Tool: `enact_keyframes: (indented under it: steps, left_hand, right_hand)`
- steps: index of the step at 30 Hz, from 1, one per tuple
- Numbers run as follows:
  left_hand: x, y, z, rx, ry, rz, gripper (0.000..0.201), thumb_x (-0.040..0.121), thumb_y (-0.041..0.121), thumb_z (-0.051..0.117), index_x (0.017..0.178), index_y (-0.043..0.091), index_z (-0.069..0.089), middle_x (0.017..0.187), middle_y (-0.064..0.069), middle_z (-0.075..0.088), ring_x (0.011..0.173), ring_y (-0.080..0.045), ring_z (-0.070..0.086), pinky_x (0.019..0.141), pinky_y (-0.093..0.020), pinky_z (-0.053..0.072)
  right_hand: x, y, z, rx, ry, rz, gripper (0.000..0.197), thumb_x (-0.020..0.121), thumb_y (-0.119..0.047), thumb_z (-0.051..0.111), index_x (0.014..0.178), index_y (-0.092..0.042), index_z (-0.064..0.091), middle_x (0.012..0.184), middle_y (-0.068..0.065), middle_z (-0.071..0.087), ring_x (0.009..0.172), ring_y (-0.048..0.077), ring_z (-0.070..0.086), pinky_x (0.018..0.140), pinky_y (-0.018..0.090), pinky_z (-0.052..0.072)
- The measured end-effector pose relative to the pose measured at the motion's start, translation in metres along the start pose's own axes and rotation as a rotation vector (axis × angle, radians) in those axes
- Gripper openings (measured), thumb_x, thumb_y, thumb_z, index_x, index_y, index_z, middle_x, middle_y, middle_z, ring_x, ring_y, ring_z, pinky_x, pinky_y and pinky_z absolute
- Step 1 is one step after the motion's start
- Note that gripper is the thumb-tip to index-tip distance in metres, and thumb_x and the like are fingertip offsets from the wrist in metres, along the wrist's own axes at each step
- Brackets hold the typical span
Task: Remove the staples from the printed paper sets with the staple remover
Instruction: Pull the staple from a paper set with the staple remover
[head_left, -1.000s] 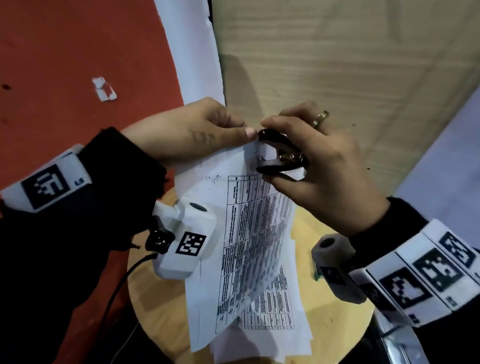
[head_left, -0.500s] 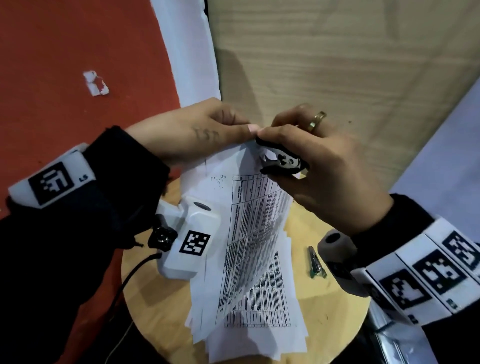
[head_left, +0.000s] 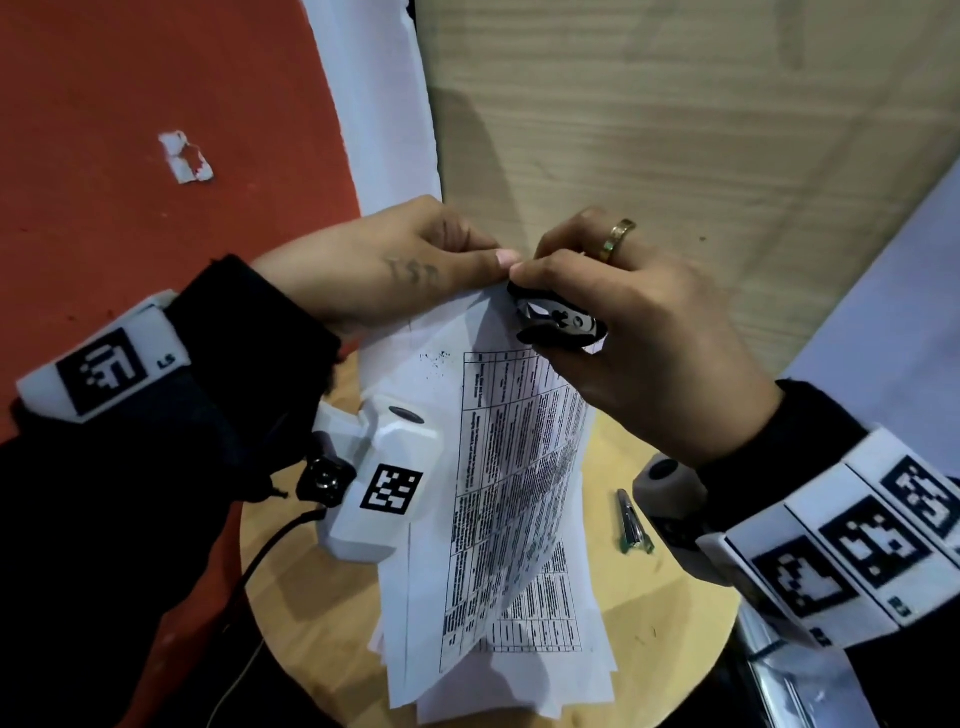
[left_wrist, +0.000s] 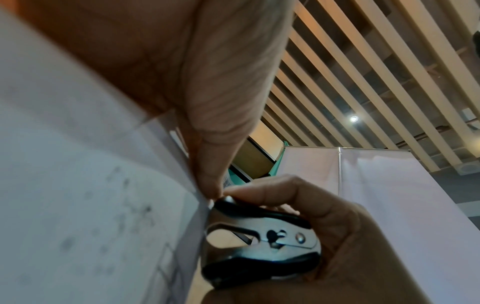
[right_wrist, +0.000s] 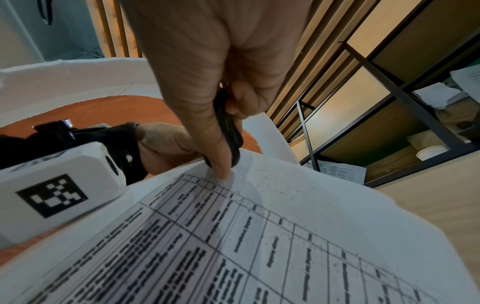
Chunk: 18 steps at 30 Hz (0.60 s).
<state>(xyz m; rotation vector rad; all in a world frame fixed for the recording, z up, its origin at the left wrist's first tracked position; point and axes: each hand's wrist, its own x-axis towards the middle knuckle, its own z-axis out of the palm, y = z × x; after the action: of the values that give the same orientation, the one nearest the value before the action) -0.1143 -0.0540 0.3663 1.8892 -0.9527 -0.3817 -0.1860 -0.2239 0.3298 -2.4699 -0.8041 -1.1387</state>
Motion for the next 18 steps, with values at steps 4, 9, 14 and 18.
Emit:
enact_keyframes:
  steps: [4, 9, 14, 18]
  left_hand:
    - [0.0, -0.001, 0.0, -0.004, 0.008, -0.003, 0.035, 0.09, 0.029, 0.056, 0.091, -0.004, 0.067, 0.094, -0.023, 0.07, 0.078, -0.023, 0.062, 0.07, -0.027, 0.051]
    - [-0.002, 0.001, -0.001, 0.018, 0.014, -0.011, 0.04, 0.087, 0.03, 0.052, 0.093, -0.007, 0.065, 0.095, -0.027, 0.068, 0.078, -0.025, 0.059, 0.071, -0.034, 0.048]
    - [-0.004, 0.006, -0.004, 0.081, 0.001, -0.021, 0.037, 0.085, 0.035, 0.054, 0.092, 0.001, 0.069, 0.095, -0.024, 0.069, 0.077, -0.023, 0.06, 0.073, -0.039, 0.048]
    - [-0.007, 0.012, -0.006, 0.101, -0.046, -0.041, 0.025, 0.077, 0.022, 0.073, 0.096, 0.007, 0.07, 0.094, -0.011, 0.073, 0.08, -0.014, 0.064, 0.075, -0.024, 0.053]
  right_hand:
    - [0.001, 0.0, 0.0, 0.004, 0.014, 0.006, 0.025, 0.071, 0.001, 0.071, 0.096, -0.002, 0.068, 0.093, 0.014, 0.063, 0.074, 0.036, 0.062, 0.055, 0.041, 0.052]
    - [0.002, 0.002, -0.001, 0.015, 0.019, 0.012, 0.022, 0.071, 0.001, 0.07, 0.093, -0.001, 0.068, 0.092, 0.014, 0.064, 0.075, 0.037, 0.062, 0.058, 0.044, 0.052]
    - [0.003, 0.001, -0.005, 0.017, 0.041, 0.013, 0.023, 0.069, 0.002, 0.071, 0.092, -0.001, 0.069, 0.091, 0.013, 0.065, 0.073, 0.036, 0.063, 0.055, 0.043, 0.052]
    - [0.003, -0.001, -0.006, 0.025, 0.054, 0.027, 0.023, 0.068, -0.001, 0.073, 0.09, -0.005, 0.07, 0.092, 0.01, 0.066, 0.073, 0.034, 0.063, 0.055, 0.042, 0.052]
